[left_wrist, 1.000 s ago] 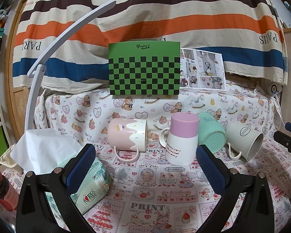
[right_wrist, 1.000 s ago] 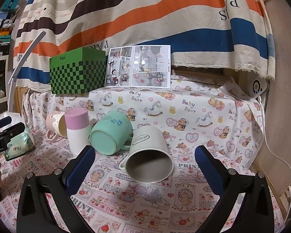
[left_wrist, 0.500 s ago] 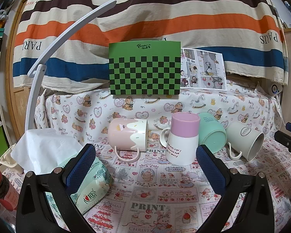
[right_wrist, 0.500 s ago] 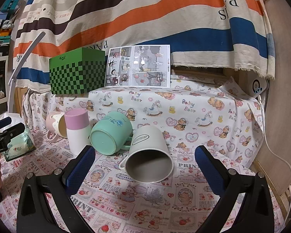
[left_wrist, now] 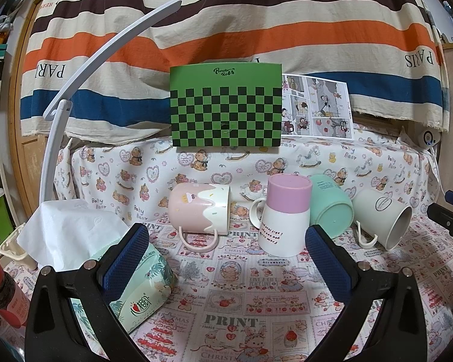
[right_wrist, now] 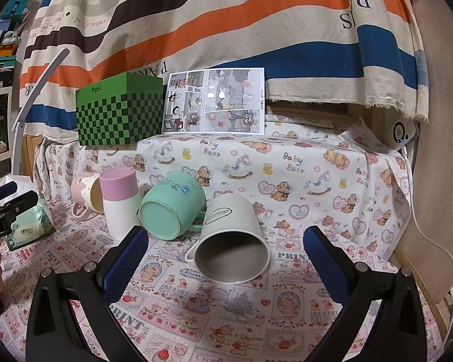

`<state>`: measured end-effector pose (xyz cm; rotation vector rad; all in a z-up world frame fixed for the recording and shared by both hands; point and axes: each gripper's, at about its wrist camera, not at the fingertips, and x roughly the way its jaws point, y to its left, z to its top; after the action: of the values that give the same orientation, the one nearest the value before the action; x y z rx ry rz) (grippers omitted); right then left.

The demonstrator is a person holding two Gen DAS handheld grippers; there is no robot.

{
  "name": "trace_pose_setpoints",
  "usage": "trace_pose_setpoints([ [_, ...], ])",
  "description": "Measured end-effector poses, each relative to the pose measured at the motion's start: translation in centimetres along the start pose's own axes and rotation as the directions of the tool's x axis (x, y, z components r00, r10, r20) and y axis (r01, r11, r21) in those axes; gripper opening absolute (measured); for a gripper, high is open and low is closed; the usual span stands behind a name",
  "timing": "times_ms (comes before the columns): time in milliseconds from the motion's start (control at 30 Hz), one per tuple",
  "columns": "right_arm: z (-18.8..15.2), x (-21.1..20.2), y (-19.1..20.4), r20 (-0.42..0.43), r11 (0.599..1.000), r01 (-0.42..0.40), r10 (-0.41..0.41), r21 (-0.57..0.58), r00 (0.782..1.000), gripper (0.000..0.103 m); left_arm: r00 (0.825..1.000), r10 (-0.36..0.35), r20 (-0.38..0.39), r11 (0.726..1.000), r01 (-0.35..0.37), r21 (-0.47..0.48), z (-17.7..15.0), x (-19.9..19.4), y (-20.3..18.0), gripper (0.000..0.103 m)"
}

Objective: Flip cup upside down

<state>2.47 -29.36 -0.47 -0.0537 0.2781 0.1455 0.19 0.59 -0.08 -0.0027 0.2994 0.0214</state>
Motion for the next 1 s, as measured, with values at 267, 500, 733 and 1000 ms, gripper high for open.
trace_pose_setpoints([
  [267,0.01,0.09,-0.11,-0.005,1.0,0.0,0.0,0.003,1.0,0.103,1.0,0.0,0.001,1.0,0.0,-0.002,-0.04,0.09,0.06,0.103],
  [500,0.01,0.14,-0.1,-0.009,1.0,0.001,-0.001,0.003,1.0,0.103,1.0,0.0,-0.002,1.0,0.0,-0.004,-0.05,0.2,0.16,0.103],
  [733,0.07,0.23,0.01,-0.012,1.0,0.0,0.0,0.003,1.0,0.103,1.0,0.0,0.0,1.0,0.0,-0.002,-0.13,0.18,0.28,0.103],
  [1000,0.05,0.19,-0.04,-0.012,1.0,0.002,-0.002,0.004,1.0,0.103,1.0,0.004,-0.001,1.0,-0.004,-0.005,-0.16,0.21,0.36,0.103],
])
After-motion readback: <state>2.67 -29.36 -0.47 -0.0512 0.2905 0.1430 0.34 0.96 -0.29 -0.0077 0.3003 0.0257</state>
